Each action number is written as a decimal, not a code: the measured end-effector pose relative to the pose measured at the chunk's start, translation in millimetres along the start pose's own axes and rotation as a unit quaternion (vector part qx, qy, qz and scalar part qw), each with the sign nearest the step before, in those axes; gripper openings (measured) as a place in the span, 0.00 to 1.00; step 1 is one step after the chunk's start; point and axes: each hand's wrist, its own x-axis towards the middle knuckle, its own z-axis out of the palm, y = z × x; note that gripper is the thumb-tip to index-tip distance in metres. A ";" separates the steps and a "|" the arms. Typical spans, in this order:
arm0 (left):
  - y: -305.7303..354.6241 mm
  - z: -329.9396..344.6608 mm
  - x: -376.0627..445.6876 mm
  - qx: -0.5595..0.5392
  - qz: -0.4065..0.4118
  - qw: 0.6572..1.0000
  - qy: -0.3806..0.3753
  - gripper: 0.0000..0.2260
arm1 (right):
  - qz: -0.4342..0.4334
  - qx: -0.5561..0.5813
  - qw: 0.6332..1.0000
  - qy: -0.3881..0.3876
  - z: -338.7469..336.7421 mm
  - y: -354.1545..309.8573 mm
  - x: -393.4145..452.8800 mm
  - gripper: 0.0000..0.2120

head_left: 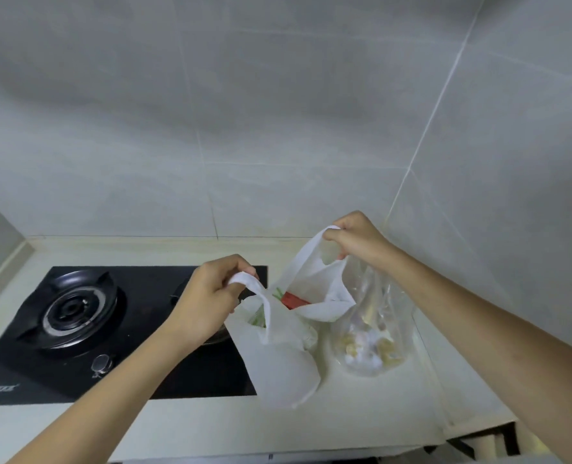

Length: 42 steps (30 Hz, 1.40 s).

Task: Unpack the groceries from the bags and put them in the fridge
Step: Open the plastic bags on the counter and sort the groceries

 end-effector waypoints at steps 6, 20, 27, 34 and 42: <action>4.0 -2.2 27.0 0.005 0.015 1.000 0.020 0.18 | 0.023 -0.006 0.997 0.068 -9.4 5.3 -34.1 0.17; 7.6 0.9 66.9 0.014 0.074 0.997 -0.035 0.19 | 0.133 0.091 0.962 0.219 -41.6 29.5 -91.1 0.17; 7.0 4.2 64.7 0.060 0.107 0.990 -0.073 0.18 | 0.143 0.090 0.969 0.179 -37.8 40.5 -98.0 0.11; -11.8 28.3 61.2 0.443 0.236 0.863 -0.057 0.18 | 0.087 -0.242 0.956 0.137 -27.7 37.9 -101.9 0.21; -15.4 74.2 41.1 0.633 0.296 0.693 -0.178 0.15 | -0.416 -0.454 0.787 -0.022 27.1 67.9 -105.9 0.19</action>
